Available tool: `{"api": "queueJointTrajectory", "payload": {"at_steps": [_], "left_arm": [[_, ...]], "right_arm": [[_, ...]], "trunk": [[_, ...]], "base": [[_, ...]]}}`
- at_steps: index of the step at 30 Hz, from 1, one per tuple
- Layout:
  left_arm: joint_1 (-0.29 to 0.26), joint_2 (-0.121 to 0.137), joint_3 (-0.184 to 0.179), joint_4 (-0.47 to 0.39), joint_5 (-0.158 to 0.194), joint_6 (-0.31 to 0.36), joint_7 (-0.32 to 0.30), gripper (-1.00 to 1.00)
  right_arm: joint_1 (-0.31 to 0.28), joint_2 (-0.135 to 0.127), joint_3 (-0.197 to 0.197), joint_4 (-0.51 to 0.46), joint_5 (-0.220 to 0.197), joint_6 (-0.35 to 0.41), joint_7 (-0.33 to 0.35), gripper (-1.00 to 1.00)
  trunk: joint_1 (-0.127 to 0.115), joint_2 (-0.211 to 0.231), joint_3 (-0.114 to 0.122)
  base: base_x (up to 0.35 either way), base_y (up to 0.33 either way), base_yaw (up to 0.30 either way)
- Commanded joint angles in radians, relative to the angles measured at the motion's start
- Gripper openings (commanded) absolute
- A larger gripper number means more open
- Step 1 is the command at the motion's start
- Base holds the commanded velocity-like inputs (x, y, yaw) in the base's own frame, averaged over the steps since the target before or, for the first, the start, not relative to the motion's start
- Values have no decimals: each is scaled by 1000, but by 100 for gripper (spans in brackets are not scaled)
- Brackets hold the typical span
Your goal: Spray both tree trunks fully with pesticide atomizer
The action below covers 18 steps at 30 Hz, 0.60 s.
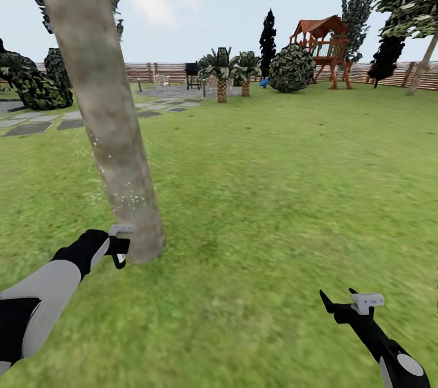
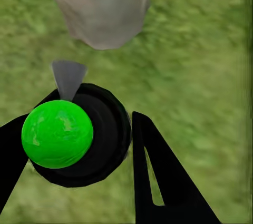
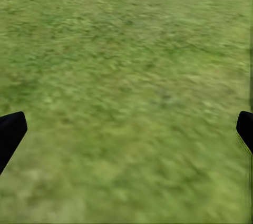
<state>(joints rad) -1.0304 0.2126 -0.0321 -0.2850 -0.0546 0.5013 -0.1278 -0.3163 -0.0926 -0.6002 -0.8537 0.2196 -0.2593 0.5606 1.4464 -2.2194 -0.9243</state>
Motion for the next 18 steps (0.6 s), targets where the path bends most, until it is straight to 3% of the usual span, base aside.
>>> {"api": "queueJointTrajectory", "payload": {"at_steps": [1, 7, 18], "left_arm": [[0, 1, -3, -2, -6, 5, -6, -100], [0, 1, -3, -1, -6, 5, -6, -100], [0, 1, -2, -3, -5, 4, -6, -100]], "right_arm": [[-1, 1, -4, 1, 10, -7, 4, 100], [-1, 1, -4, 1, 10, -7, 4, 100], [-1, 1, -4, 2, 10, -6, 4, 100]], "trunk": [[0, 0, -1], [0, 0, -1], [0, 0, -1]], "base": [[159, -262, 1], [160, -262, 41], [160, -261, 260]]}}
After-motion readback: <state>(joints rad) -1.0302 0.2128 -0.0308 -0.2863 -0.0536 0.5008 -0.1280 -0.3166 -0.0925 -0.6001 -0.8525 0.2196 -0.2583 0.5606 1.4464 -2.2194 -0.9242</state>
